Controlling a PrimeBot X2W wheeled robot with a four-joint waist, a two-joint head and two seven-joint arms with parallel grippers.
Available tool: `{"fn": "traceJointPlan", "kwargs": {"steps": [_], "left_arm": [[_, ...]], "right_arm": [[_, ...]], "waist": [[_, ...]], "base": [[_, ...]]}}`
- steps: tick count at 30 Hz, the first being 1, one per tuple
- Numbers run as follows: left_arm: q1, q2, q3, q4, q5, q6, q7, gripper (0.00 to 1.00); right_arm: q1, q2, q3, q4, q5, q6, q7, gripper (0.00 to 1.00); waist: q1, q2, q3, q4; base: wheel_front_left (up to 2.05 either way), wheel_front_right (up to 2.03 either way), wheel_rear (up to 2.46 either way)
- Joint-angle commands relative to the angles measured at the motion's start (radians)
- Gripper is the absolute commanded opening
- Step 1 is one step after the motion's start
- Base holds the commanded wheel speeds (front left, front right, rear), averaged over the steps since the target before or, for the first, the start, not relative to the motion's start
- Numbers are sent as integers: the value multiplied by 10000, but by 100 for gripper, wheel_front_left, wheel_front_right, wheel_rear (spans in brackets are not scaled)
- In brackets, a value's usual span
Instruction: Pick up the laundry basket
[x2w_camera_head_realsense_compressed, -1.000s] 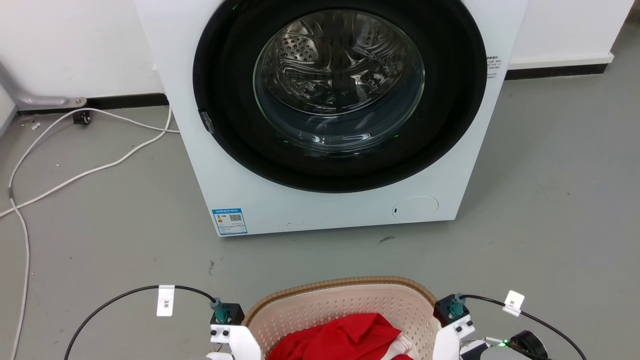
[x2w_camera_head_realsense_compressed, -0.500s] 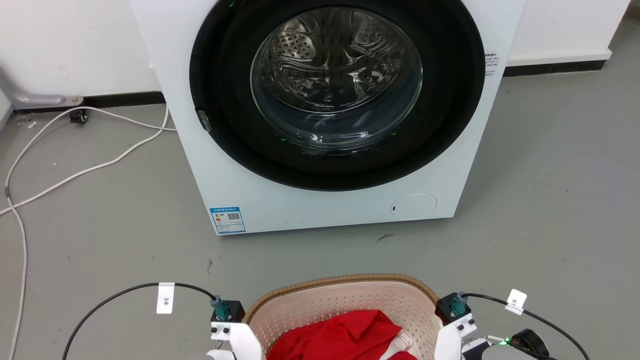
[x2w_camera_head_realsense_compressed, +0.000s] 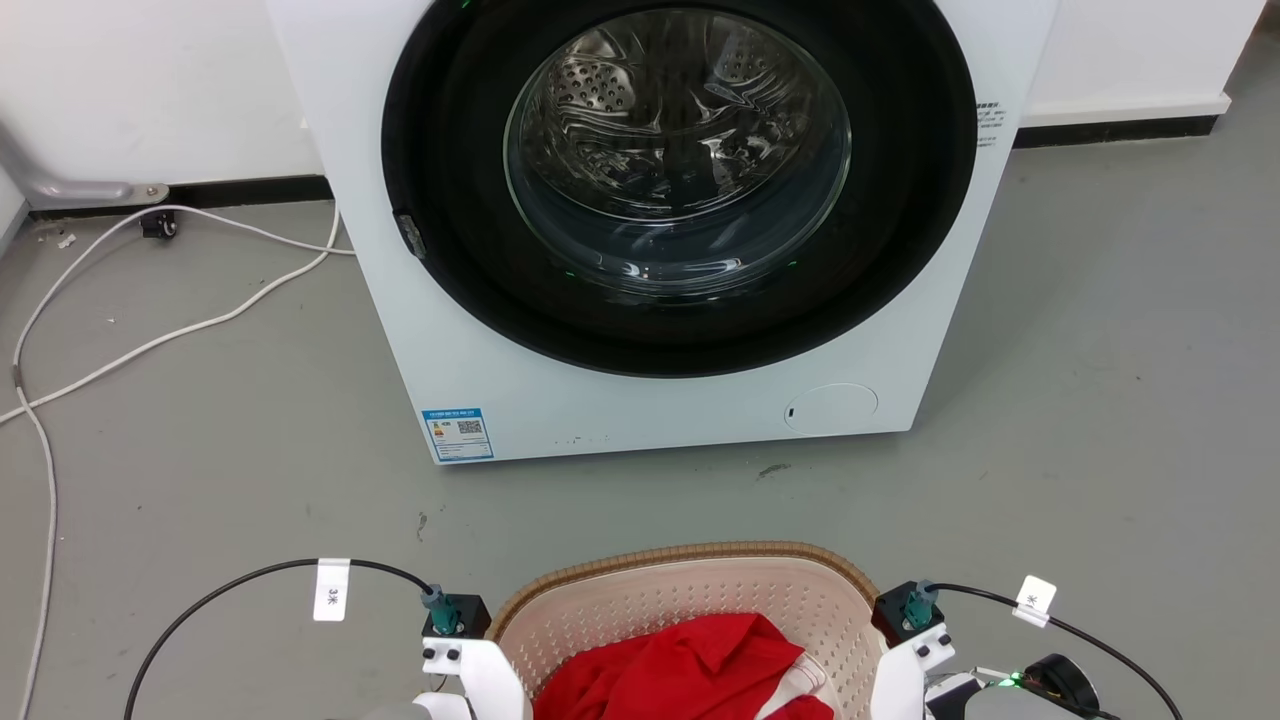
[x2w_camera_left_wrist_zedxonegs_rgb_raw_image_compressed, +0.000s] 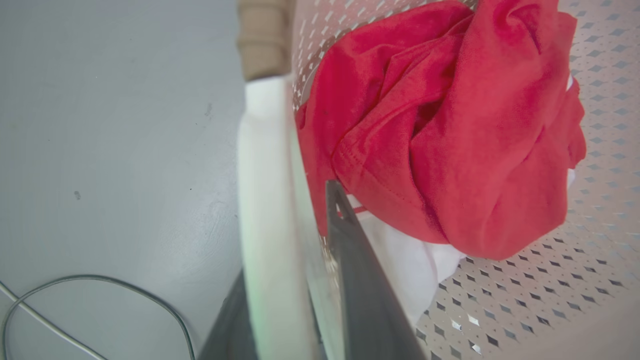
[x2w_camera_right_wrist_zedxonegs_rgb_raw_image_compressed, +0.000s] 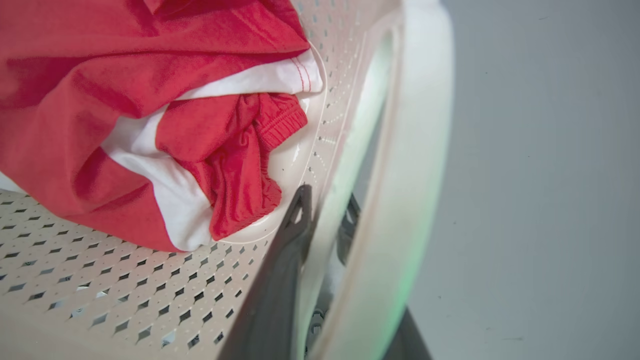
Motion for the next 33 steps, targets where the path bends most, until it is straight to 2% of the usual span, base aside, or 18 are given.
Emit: {"fn": "traceJointPlan", "kwargs": {"steps": [1, 33], "left_arm": [[-186, -18, -84, -73, -22, -130, -80, 0], [-289, 51, -731, -34, -561, -131, -229, 0]], "right_arm": [[-75, 39, 175, 0, 1, 53, -46, 0], [-137, 116, 645, 133, 447, 53, -191, 0]], "waist": [[0, -1, 10, 6], [0, -1, 68, 28]], "base": [[0, 0, 0], [0, 0, 0]]}}
